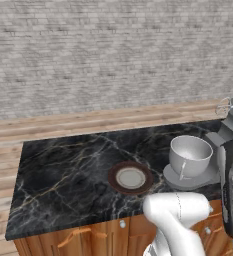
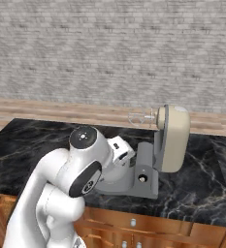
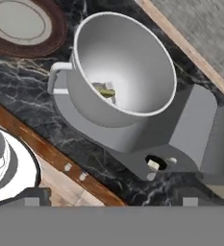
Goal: Add butter and sugar cubes to the stand mixer bowl and then turn on the stand mixer to begin making frosting.
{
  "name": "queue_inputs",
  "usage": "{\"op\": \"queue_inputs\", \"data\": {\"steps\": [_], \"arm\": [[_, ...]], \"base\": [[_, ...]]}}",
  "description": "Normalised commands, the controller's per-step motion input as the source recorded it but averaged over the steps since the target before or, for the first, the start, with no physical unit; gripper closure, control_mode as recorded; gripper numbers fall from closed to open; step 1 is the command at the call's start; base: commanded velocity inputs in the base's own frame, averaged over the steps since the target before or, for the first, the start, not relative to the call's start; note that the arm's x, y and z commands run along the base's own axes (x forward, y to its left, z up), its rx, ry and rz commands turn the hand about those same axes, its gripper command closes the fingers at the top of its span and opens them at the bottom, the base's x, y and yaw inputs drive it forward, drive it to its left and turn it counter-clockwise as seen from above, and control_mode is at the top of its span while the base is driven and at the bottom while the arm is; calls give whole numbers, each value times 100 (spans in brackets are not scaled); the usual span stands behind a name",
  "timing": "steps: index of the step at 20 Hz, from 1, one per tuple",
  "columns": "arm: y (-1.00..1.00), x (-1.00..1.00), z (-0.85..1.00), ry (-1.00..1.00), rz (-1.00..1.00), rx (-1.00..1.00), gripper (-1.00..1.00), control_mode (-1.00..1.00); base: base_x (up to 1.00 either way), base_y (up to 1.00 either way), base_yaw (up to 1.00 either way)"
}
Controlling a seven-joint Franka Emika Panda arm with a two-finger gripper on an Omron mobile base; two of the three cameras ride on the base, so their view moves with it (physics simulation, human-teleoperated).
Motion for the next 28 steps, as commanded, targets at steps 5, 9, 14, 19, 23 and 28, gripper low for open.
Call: {"op": "queue_inputs", "data": {"steps": [5,9,14,19,23,28], "arm": [[-83,-29,0,-24,0,3,-100,-100],[-73,-9,-1,-6,0,6,-100,-100],[-83,11,0,0,0,4,-100,-100],[-85,26,0,-2,0,4,-100,-100],[-71,44,0,-8,3,7,-100,-100],[-59,48,0,-18,15,9,-100,-100]], "base": [[0,0,0],[0,0,0],[0,0,0],[0,0,0],[0,0,0],[0,0,0]]}}
